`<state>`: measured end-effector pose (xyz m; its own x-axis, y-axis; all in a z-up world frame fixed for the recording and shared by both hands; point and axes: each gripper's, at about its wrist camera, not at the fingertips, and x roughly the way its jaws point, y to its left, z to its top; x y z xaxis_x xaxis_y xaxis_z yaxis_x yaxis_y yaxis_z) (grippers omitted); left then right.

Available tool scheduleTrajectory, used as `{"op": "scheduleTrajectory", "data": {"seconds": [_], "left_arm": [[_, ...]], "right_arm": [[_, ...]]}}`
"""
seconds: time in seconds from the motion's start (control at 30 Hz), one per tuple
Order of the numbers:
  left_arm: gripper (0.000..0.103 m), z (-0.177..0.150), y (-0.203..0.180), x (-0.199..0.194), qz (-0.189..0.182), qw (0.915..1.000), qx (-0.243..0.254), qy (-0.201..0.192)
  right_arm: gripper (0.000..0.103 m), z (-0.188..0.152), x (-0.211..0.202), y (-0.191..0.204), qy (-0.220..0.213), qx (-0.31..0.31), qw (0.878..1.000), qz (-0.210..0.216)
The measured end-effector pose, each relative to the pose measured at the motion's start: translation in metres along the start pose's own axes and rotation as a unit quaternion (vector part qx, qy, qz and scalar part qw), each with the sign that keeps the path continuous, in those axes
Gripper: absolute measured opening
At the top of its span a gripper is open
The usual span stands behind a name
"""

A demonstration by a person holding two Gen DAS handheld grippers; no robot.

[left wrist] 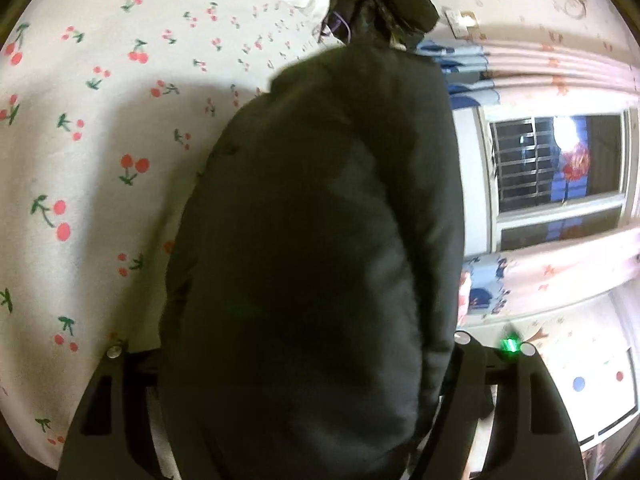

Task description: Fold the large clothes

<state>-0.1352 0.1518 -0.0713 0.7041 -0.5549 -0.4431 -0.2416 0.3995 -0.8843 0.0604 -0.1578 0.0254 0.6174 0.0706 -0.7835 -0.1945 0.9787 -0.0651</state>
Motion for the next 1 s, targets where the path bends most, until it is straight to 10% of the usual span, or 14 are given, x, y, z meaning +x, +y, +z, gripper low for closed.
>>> {"op": "scheduleTrajectory", "data": {"seconds": [0.17, 1.0], "left_arm": [[0.073, -0.002, -0.008, 0.003, 0.005, 0.9998, 0.021, -0.001], [0.071, -0.031, -0.062, -0.007, 0.019, 0.9786, 0.201, -0.041]], "right_arm": [[0.086, -0.077, 0.001, 0.052, 0.015, -0.085, 0.996, -0.035], [0.086, -0.151, -0.056, 0.088, -0.004, -0.088, 0.996, 0.013]]}}
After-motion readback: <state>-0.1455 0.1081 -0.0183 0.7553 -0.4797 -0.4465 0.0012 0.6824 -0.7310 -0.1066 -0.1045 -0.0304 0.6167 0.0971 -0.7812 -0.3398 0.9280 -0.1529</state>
